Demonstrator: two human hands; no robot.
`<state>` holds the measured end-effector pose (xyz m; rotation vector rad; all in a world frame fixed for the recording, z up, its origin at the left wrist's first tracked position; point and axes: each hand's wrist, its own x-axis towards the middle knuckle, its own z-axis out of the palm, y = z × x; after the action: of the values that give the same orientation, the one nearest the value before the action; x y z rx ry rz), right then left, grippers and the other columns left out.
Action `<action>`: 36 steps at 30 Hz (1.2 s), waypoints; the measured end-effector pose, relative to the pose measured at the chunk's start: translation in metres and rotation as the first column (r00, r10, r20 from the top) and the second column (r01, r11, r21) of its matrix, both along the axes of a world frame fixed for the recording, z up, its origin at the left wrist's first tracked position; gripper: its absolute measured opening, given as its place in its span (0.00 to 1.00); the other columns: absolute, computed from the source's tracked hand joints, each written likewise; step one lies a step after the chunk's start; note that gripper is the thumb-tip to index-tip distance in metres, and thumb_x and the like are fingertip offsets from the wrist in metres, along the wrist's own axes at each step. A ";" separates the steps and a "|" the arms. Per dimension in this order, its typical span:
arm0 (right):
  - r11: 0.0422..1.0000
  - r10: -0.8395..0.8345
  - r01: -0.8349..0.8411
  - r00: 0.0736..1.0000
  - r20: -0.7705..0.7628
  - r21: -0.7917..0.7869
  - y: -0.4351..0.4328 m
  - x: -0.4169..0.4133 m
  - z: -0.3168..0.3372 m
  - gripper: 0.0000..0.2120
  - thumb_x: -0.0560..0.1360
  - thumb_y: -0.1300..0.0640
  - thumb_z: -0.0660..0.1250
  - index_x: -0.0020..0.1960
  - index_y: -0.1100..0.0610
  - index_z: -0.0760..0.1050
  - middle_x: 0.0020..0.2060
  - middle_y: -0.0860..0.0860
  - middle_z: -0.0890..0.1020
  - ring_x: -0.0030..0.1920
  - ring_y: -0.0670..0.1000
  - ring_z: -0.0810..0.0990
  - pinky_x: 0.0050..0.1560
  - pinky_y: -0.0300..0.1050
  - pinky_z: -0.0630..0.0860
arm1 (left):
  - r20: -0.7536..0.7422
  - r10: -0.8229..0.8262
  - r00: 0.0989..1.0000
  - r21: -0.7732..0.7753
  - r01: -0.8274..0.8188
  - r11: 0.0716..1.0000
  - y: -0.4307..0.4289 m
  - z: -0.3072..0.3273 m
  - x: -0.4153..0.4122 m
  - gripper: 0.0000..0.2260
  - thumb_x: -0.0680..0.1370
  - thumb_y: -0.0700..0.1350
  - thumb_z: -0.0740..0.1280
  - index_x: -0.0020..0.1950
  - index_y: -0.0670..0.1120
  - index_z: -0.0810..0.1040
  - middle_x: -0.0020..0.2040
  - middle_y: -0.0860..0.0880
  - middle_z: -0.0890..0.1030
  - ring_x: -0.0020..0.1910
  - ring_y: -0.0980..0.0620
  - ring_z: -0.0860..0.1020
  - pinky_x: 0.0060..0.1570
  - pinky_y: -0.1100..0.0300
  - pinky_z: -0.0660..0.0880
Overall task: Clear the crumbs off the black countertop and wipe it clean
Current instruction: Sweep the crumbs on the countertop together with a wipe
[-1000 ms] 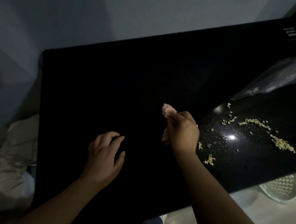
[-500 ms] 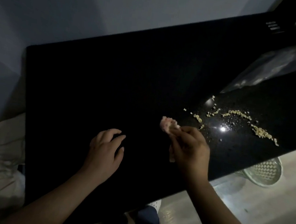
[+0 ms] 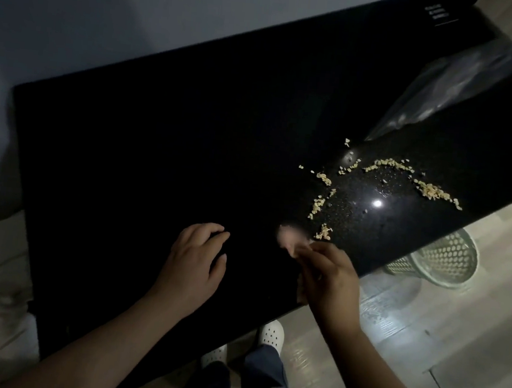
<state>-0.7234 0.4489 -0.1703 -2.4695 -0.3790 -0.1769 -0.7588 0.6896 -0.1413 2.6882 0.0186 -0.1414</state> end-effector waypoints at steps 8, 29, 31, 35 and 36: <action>0.995 -0.093 0.093 0.996 -0.017 -0.022 -0.033 0.053 0.027 0.07 0.71 0.63 0.72 0.50 0.59 0.84 0.46 0.55 0.82 0.46 0.57 0.80 0.44 0.51 0.78 | -0.036 -0.016 0.999 0.071 0.019 0.997 -0.005 -0.003 0.002 0.21 0.78 0.50 0.61 0.71 0.49 0.68 0.67 0.52 0.67 0.68 0.52 0.62 0.66 0.56 0.64; 0.999 -0.030 0.031 0.999 0.035 -0.027 0.030 0.026 0.002 0.08 0.73 0.58 0.72 0.51 0.56 0.83 0.48 0.52 0.81 0.46 0.54 0.77 0.44 0.42 0.73 | -0.001 0.023 1.000 -0.020 -0.023 1.000 0.010 -0.003 0.005 0.17 0.77 0.43 0.64 0.66 0.41 0.74 0.64 0.49 0.72 0.65 0.52 0.67 0.60 0.63 0.64; 0.995 -0.084 0.086 0.995 0.047 -0.042 0.010 0.044 0.002 0.08 0.72 0.58 0.73 0.51 0.56 0.83 0.48 0.53 0.81 0.46 0.55 0.78 0.45 0.43 0.73 | -0.001 0.022 1.000 -0.008 -0.022 1.000 0.008 -0.003 0.005 0.18 0.77 0.43 0.64 0.67 0.41 0.73 0.64 0.48 0.72 0.65 0.50 0.68 0.60 0.62 0.65; 0.982 -0.163 0.165 0.986 0.025 -0.096 -0.024 0.078 0.007 0.08 0.72 0.59 0.72 0.51 0.58 0.83 0.48 0.55 0.81 0.46 0.57 0.79 0.45 0.48 0.75 | -0.017 0.040 0.999 0.022 -0.039 0.999 0.004 -0.004 0.004 0.20 0.78 0.45 0.63 0.69 0.43 0.70 0.68 0.50 0.69 0.68 0.52 0.64 0.63 0.61 0.64; 0.981 -0.175 0.175 0.985 0.006 -0.089 -0.027 0.084 0.009 0.07 0.73 0.59 0.71 0.51 0.58 0.83 0.48 0.54 0.81 0.46 0.57 0.79 0.45 0.48 0.76 | -0.017 0.047 0.999 0.028 -0.046 0.999 0.003 -0.005 0.003 0.20 0.78 0.46 0.62 0.70 0.43 0.70 0.68 0.50 0.68 0.68 0.52 0.64 0.63 0.62 0.63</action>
<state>-0.6392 0.4216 -0.1614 -2.5909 -0.1716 -0.2350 -0.7554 0.6924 -0.1460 2.7118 0.0890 -0.1517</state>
